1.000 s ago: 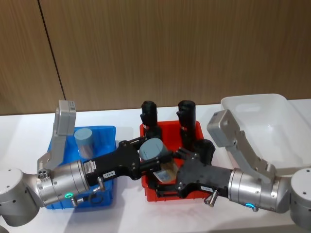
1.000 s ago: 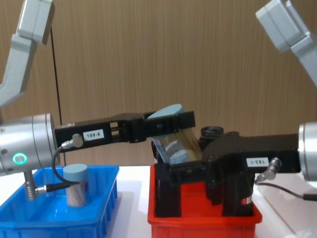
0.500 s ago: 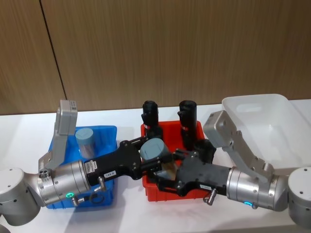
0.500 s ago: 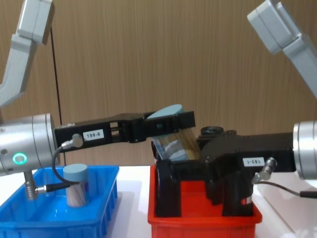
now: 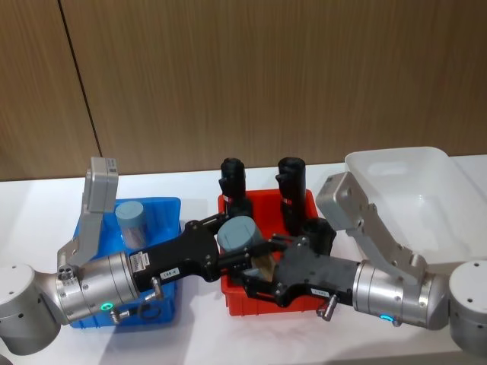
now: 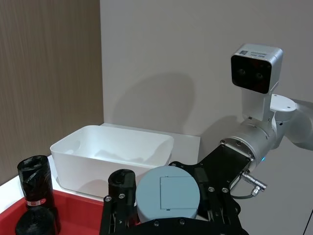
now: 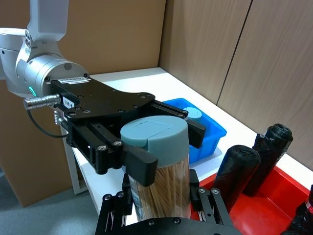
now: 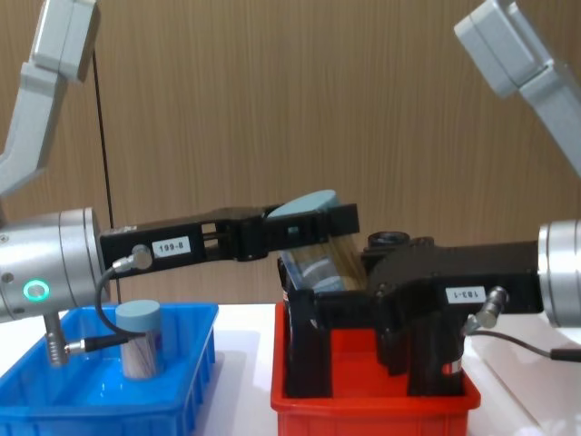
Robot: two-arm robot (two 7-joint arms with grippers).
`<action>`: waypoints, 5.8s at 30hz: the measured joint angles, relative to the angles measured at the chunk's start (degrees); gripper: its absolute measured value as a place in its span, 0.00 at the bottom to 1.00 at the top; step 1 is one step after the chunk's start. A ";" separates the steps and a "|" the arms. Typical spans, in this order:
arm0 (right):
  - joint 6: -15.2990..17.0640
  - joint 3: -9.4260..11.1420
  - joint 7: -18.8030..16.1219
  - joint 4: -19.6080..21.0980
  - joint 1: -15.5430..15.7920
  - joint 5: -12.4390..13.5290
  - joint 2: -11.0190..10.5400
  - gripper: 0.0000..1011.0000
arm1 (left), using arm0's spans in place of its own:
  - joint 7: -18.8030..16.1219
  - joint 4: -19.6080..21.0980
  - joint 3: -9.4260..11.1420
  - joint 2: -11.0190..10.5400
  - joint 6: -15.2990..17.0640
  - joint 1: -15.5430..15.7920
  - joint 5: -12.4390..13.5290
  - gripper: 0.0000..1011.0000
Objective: Pick the cotton swabs from the blue box and place them into the white box.
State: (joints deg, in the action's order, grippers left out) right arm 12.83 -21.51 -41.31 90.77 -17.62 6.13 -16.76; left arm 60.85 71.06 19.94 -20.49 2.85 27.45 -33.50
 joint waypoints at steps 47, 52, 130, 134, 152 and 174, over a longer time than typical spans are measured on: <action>-3.17 10.13 16.53 1.68 5.96 15.13 -12.22 0.63 | 0.01 0.00 0.00 0.00 0.00 0.00 0.01 0.99; -3.70 10.91 18.88 -0.65 5.08 16.11 -12.38 0.63 | 0.01 0.00 0.00 0.00 0.00 0.00 0.00 0.99; -8.76 9.27 30.62 -8.33 5.35 11.98 -4.93 0.99 | -18.56 6.84 1.85 -0.46 -0.59 -4.28 6.77 0.99; -9.17 9.13 31.86 -4.97 7.70 11.64 -4.52 0.99 | -22.61 8.32 2.27 -0.57 -0.74 -5.24 8.26 0.99; -10.66 8.63 36.59 7.91 16.68 10.56 -2.89 0.99 | -35.65 13.15 3.62 -0.88 -1.22 -8.26 13.01 0.99; -10.92 8.57 37.53 10.47 18.46 10.31 -2.58 0.99 | -52.18 19.25 5.29 -1.25 -1.83 -12.07 19.09 0.99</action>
State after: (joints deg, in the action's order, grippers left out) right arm 1.91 -12.94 -3.78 101.24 0.84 16.44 -19.33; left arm 8.68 90.31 25.23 -21.74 1.02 15.38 -14.41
